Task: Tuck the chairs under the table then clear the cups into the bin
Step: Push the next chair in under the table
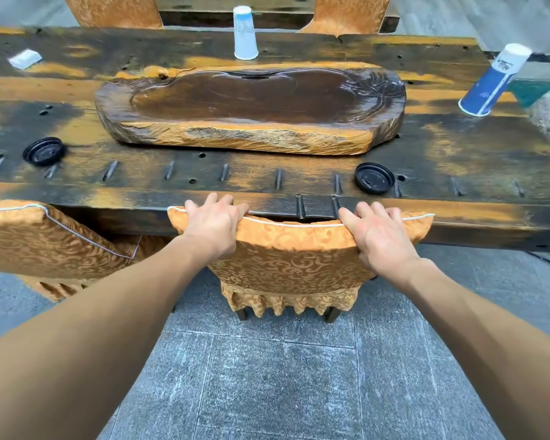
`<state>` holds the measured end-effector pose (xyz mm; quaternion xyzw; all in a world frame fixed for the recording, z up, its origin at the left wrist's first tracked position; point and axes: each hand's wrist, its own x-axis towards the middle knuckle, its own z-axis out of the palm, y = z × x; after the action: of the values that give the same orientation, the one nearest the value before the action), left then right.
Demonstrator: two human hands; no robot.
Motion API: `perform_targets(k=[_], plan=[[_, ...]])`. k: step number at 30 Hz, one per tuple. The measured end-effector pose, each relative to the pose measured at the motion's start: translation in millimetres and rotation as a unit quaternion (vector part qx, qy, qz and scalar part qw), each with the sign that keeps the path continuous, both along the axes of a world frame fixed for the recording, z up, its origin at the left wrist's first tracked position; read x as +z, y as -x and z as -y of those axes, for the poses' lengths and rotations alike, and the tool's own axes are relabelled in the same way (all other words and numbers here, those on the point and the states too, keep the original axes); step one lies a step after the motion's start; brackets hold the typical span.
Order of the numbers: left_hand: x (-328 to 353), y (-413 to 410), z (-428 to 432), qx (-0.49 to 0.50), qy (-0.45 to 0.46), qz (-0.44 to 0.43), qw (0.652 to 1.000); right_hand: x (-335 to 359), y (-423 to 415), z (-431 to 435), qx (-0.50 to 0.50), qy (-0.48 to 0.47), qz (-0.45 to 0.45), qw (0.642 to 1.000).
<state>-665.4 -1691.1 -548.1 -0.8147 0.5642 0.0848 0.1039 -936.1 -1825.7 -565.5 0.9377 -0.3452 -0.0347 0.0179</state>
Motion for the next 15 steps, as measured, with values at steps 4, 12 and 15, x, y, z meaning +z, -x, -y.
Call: perform_targets(k=[4,12,15], plan=[[2.2,-1.6,0.4,-0.004,-0.012,-0.002,1.000,0.3,-1.6,-0.3,0.000,-0.002,0.000,1.000],[2.4,-11.7,3.2,-0.005,-0.026,0.005,1.000,10.5,-11.4,-6.7,-0.020,-0.012,-0.009,1.000],[2.2,-13.2,3.0,0.003,-0.041,0.018,0.999,14.3,-12.7,-8.4,-0.020,-0.026,-0.011,0.999]])
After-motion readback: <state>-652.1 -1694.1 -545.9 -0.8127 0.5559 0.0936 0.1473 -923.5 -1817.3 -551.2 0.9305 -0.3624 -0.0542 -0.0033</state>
